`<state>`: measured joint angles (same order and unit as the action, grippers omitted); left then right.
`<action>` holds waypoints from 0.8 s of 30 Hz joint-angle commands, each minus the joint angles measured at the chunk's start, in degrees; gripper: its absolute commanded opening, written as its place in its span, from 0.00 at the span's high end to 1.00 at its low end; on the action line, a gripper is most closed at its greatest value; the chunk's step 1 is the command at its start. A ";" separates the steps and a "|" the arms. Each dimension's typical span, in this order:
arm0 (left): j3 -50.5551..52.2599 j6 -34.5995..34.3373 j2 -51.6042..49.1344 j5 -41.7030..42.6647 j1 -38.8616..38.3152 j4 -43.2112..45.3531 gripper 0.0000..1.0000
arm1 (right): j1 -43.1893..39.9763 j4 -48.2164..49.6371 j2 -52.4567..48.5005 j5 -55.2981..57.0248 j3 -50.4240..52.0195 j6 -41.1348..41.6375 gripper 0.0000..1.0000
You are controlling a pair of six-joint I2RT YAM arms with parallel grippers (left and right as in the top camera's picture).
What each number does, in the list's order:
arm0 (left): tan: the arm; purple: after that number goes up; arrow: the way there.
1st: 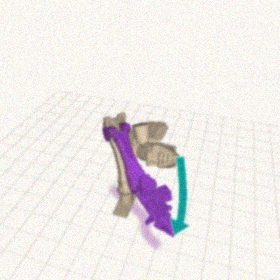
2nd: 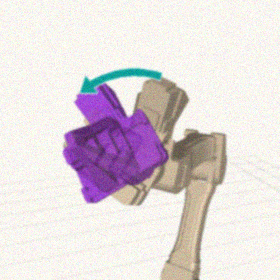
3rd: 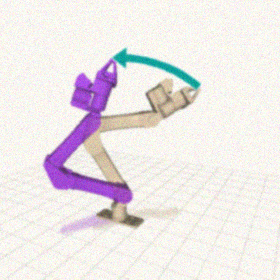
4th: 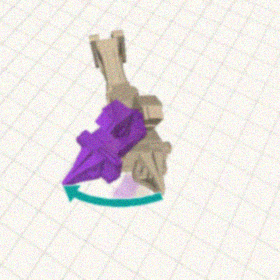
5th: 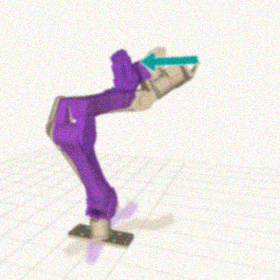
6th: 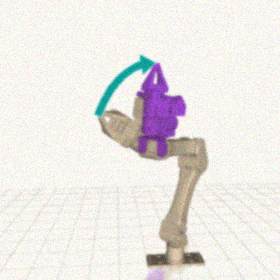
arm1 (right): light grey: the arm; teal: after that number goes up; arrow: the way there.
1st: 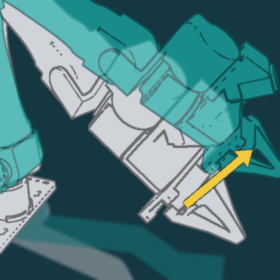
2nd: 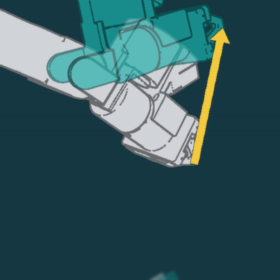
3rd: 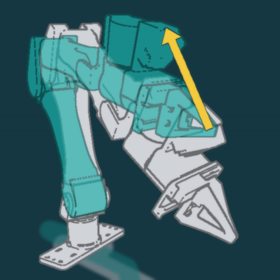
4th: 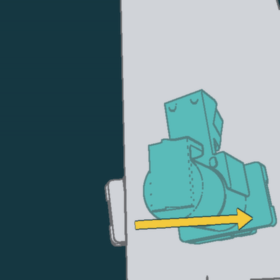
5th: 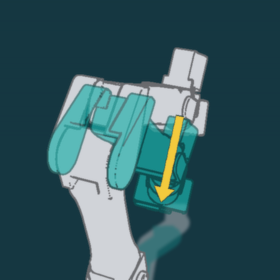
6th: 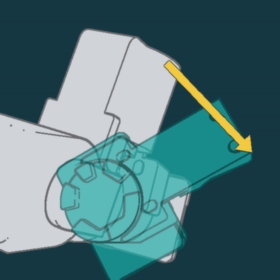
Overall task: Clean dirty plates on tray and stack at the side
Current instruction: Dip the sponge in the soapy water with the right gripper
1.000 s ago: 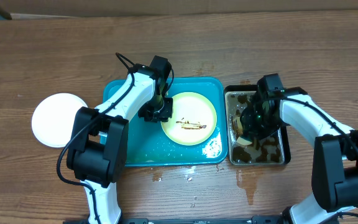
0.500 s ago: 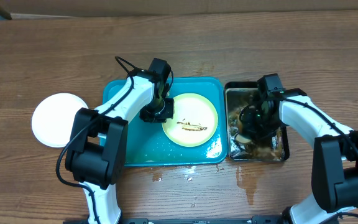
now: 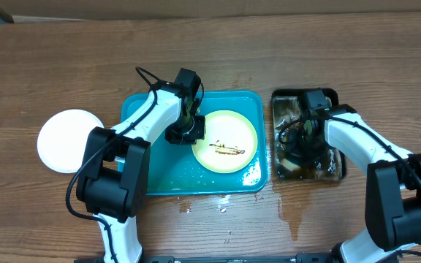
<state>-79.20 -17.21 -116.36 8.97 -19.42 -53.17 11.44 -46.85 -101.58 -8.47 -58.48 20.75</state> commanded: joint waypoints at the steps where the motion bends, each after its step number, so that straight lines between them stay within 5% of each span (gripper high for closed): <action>1: 1.92 -0.20 -1.29 -1.46 -0.11 -0.44 0.96 | 3.17 -0.94 -1.01 -9.77 1.01 -7.30 0.96; 6: 1.92 -0.20 -1.29 -1.46 -0.11 -0.55 0.96 | 5.31 -3.63 -0.98 2.10 0.96 -2.60 0.96; 24: 1.92 -0.17 -1.29 -1.46 -0.11 -0.57 0.96 | 4.96 -9.22 5.77 3.15 -7.56 -1.42 0.96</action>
<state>-79.20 -17.21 -116.36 9.02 -19.42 -53.23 16.53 -56.03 -98.02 -6.57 -64.62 18.90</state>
